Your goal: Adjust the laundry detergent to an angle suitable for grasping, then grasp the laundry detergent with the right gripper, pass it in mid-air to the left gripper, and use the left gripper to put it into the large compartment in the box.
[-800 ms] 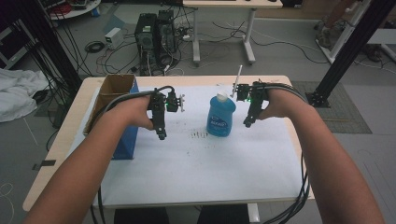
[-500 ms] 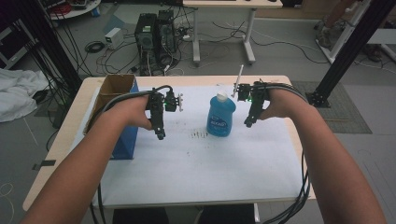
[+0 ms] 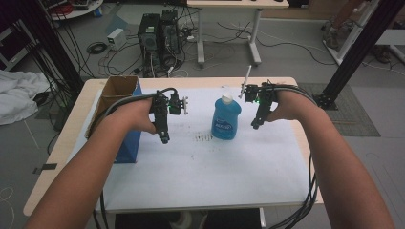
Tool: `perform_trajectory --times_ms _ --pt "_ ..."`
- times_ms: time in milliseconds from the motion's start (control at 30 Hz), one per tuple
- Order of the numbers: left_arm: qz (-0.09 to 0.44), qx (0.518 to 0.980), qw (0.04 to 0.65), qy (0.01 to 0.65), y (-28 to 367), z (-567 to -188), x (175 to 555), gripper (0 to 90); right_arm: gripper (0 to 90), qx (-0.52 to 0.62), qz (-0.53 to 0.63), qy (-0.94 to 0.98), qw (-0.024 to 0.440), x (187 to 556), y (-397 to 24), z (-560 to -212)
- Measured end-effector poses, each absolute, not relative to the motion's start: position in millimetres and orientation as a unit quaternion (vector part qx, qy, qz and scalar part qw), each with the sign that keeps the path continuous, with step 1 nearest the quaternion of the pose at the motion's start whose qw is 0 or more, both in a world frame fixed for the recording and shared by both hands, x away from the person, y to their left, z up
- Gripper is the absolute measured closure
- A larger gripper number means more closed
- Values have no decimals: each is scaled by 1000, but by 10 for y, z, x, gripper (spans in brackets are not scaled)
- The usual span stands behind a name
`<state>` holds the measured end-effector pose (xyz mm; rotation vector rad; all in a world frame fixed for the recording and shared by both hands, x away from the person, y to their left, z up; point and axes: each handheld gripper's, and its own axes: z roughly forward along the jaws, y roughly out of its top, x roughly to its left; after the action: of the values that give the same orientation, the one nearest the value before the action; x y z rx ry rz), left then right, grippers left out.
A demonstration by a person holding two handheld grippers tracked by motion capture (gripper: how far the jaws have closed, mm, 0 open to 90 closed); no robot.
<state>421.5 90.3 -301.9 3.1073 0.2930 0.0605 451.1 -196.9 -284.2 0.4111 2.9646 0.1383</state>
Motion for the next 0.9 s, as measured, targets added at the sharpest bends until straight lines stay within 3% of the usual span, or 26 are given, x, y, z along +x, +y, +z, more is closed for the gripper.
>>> perform_trajectory --times_ms 900 --pt "10 995 16 96 903 -3037 4262 16 34 153 85 982 71 4509 -2088 -2865"
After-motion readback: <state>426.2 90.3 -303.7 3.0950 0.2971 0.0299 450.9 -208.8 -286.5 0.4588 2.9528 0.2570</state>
